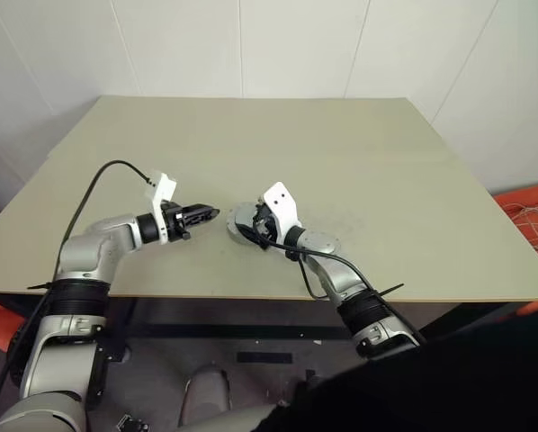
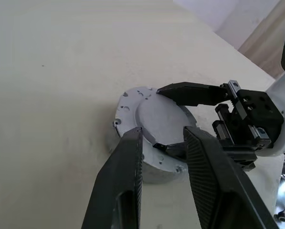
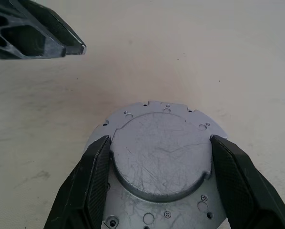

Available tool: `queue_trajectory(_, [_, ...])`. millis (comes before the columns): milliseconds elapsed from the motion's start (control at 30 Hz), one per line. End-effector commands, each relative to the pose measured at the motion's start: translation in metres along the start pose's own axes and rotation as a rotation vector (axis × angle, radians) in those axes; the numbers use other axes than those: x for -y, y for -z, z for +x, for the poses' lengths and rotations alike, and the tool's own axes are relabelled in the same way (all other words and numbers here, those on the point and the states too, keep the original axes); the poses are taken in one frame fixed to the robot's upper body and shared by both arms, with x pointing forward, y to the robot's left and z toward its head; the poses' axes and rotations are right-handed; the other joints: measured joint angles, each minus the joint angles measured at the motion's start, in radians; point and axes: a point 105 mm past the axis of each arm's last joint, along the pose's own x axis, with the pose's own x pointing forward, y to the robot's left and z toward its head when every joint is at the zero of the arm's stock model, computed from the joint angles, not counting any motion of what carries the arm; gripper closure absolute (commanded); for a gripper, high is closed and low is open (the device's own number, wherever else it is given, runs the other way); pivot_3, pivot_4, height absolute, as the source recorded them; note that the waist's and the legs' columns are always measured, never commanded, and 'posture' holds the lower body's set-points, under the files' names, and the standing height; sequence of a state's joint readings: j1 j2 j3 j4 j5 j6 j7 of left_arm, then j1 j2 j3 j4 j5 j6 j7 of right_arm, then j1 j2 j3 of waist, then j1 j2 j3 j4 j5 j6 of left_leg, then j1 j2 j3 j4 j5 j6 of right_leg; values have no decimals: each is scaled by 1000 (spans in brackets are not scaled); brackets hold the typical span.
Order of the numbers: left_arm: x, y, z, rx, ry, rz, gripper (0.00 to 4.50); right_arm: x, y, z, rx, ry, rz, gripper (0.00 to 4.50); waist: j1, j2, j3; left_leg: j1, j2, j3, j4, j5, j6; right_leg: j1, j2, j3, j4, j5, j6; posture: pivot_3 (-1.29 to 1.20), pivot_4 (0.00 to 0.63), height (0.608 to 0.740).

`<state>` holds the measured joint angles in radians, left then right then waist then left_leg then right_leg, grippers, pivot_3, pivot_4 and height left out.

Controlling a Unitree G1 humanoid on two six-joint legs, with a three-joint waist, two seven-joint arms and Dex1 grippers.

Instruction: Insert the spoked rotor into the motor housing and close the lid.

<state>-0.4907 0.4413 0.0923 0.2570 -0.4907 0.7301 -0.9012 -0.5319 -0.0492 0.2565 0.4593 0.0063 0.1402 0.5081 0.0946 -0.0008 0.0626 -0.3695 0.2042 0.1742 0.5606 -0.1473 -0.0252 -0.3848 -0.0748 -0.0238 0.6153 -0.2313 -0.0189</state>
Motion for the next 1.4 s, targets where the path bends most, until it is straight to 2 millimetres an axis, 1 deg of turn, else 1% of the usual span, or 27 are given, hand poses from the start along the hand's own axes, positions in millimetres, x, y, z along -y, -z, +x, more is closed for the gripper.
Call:
queue_trajectory(33, [15,2,11,14,31,6,3038,3,21,-5,-81,13,5,1317,0,0,0,0,0,0,0,0,0,0,0,0,-1,0,0,0,0,740])
queue_trajectory(100, [18,3,13,21,33,3,3038,3,21,-6,-80,13,5,1317,0,0,0,0,1,0,0,0,0,0,0,0,-1,0,0,0,0,740])
queue_trajectory(233, [15,-9,15,57,21,41,3038,3,21,-6,-81,15,1,1317,0,0,0,0,0,0,-2,0,0,-1,0,-1,-1,0,0,0,0,740])
queue_trajectory(333, [9,-18,11,80,0,57,2514,3,21,-7,-81,16,-2,1317,0,0,0,0,0,0,-2,0,0,0,0,0,-2,0,0,0,0,740])
queue_trajectory(433, [2,-25,8,94,-32,67,1590,3,21,-7,-80,17,-2,1317,0,0,0,0,0,0,-2,0,0,0,0,0,-3,0,0,0,0,740])
queue_trajectory(533, [-8,-27,9,97,-120,102,553,3,21,-7,-78,17,-3,1317,0,0,0,0,0,0,-2,0,0,0,0,0,-4,0,0,0,0,740])
queue_trajectory(567, [-7,-26,11,93,-111,99,328,3,21,-6,-78,16,-3,1317,0,0,0,0,0,0,-3,0,0,0,0,0,-4,0,0,0,0,740])
queue_trajectory(633, [-4,-25,14,94,-84,63,328,3,20,-6,-77,16,-3,1317,0,0,0,0,0,0,-3,0,0,0,0,0,-4,0,0,0,0,740])
queue_trajectory(733, [0,-24,21,95,-50,42,1083,2,20,-6,-76,16,-2,1317,0,0,0,0,0,0,-4,0,0,0,0,0,-4,0,0,0,0,740])
queue_trajectory(833, [3,-25,27,101,-38,41,2041,2,20,-6,-76,16,-2,1317,0,0,0,0,0,0,-4,0,0,0,0,0,-6,0,0,0,0,740])
queue_trajectory(933, [10,-28,32,109,-3,40,3014,3,20,-6,-77,20,-1,1317,0,0,0,0,0,0,-4,0,0,0,0,0,-6,0,0,0,0,740])
queue_trajectory(1067, [9,-29,37,114,-14,35,4313,4,20,-6,-75,23,-1,1317,0,0,0,0,0,0,-5,0,0,0,0,-1,-6,0,0,0,0,740])
queue_trajectory(1100, [9,-29,39,112,-14,33,4453,4,20,-6,-74,24,-1,1317,0,0,0,0,0,0,-6,0,0,0,0,-1,-6,0,0,0,0,740])
queue_trajectory(1167, [9,-25,44,100,-13,21,4453,4,19,-6,-73,24,0,1317,0,0,0,0,0,0,-6,0,0,0,0,-1,-6,0,0,0,0,740])
queue_trajectory(1300, [1,-8,57,36,-84,1,4453,4,19,-6,-70,24,-1,1317,0,0,0,0,0,0,-6,0,0,0,0,-1,-7,0,0,0,0,740])
queue_trajectory(1400, [-2,3,62,-19,-115,-2,4453,4,18,-6,-69,28,-1,1317,1,0,0,0,0,0,-6,0,0,0,0,-1,-8,0,0,0,0,740])
